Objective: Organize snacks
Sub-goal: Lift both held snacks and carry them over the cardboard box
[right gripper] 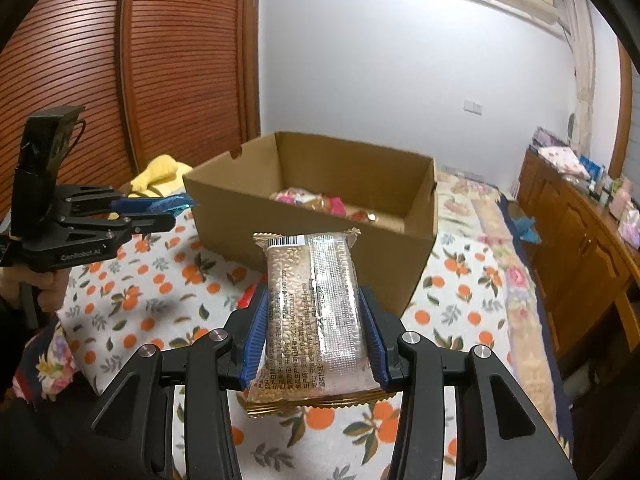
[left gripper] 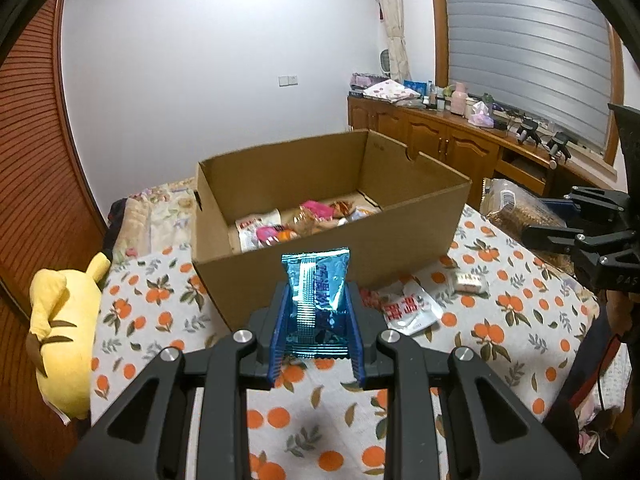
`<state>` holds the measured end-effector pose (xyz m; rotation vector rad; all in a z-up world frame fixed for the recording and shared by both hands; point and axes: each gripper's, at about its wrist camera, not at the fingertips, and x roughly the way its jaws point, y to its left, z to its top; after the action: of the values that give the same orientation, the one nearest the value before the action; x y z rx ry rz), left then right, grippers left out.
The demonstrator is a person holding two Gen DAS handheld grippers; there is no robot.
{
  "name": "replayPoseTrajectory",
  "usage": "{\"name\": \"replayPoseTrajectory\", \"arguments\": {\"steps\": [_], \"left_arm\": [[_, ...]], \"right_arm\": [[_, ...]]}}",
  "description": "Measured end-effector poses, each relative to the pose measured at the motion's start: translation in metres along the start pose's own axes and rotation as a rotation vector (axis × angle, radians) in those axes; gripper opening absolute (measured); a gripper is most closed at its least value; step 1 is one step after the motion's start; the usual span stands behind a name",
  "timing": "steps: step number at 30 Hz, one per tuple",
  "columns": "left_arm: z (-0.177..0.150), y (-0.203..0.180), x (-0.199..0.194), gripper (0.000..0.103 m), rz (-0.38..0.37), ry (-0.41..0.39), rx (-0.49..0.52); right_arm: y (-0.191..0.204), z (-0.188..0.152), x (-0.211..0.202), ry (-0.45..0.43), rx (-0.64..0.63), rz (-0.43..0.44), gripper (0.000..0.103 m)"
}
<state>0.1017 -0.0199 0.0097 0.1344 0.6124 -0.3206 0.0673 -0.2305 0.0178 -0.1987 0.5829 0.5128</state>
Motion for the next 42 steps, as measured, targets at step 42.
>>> {"name": "replayPoseTrajectory", "arguments": {"steps": [42], "left_arm": [[0.080,0.070,0.108,0.026,0.032,0.110,0.042]], "right_arm": [[-0.039,0.105,0.132,0.033,-0.046,0.024,0.044]]}}
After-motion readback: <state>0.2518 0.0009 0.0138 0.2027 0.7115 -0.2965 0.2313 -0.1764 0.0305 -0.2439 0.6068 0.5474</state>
